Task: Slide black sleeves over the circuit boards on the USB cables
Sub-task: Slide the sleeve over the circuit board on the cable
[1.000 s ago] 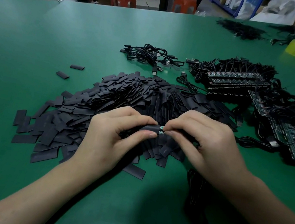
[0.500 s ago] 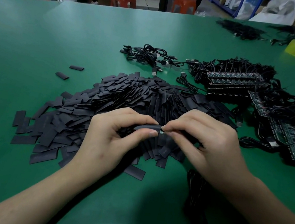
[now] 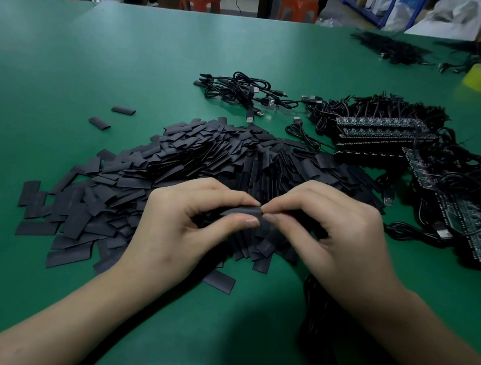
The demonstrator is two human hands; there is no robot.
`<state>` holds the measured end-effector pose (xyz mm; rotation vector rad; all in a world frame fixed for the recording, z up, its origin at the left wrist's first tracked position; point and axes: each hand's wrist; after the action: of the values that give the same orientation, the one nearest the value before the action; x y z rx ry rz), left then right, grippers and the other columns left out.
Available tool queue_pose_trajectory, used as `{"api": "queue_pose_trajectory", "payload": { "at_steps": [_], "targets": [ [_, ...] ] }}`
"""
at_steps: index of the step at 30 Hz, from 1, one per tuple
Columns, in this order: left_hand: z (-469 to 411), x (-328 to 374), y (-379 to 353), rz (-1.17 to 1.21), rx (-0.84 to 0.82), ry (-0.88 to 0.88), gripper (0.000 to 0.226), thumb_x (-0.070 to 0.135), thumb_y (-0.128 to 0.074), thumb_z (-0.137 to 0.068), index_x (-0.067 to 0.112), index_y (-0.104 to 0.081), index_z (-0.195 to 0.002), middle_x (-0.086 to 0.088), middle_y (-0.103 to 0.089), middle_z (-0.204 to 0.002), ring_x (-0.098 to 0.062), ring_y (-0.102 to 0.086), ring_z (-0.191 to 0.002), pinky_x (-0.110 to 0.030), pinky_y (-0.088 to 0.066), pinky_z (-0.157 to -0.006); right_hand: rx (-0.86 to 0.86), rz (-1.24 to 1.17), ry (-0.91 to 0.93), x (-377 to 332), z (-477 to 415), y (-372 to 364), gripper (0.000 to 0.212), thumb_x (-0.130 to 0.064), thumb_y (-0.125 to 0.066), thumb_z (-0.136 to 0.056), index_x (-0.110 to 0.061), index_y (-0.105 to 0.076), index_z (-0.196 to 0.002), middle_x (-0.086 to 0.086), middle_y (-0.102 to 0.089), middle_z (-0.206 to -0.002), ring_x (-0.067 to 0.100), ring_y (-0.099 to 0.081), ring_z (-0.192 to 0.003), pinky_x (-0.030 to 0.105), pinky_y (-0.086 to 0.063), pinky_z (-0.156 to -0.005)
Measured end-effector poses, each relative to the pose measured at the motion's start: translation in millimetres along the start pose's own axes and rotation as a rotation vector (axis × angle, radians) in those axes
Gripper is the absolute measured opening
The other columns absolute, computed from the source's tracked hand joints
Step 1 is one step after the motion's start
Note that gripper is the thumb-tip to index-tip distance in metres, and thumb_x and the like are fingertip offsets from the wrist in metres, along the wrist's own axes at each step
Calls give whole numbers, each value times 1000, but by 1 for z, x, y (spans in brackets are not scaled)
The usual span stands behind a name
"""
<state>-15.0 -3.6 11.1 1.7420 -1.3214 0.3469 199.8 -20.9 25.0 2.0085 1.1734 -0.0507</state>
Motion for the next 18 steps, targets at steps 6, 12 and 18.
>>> {"api": "queue_pose_trajectory", "payload": {
  "at_steps": [6,12,18],
  "targets": [
    [-2,0,3,15,38,18,22,30,-78,-85,26,-78,-106,7,-70,-96,-13,-68,-92,-17,-47,-83,-21,-169,-309,-1,-3,5,10,-17,-70,-96,-21,-77,-102,-10,-74,-86,9,-71,-79,21,-55,-71],
    [-1,0,2,-34,103,9,36,34,-81,-81,22,-77,-115,6,-67,-95,-16,-66,-90,-20,-48,-82,-186,-527,-626,-2,-4,1,13,-10,-69,-96,-21,-76,-95,5,-75,-74,21,-72,-61,32,-60,-61],
    [0,3,-1,-1,211,65,46,41,-83,-77,19,-72,-116,8,-70,-93,-16,-70,-90,-22,-53,-86,-121,-733,-742,-7,-6,-1,7,-5,-70,-94,-11,-74,-92,17,-74,-74,20,-73,-60,24,-57,-56]
  ]
}}
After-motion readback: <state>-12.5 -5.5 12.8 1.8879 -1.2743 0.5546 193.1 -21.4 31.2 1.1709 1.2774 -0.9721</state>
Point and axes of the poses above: each hand's wrist, its own z-axis away from the middle knuckle, its own y-axis out of the back of the hand, x = y × z
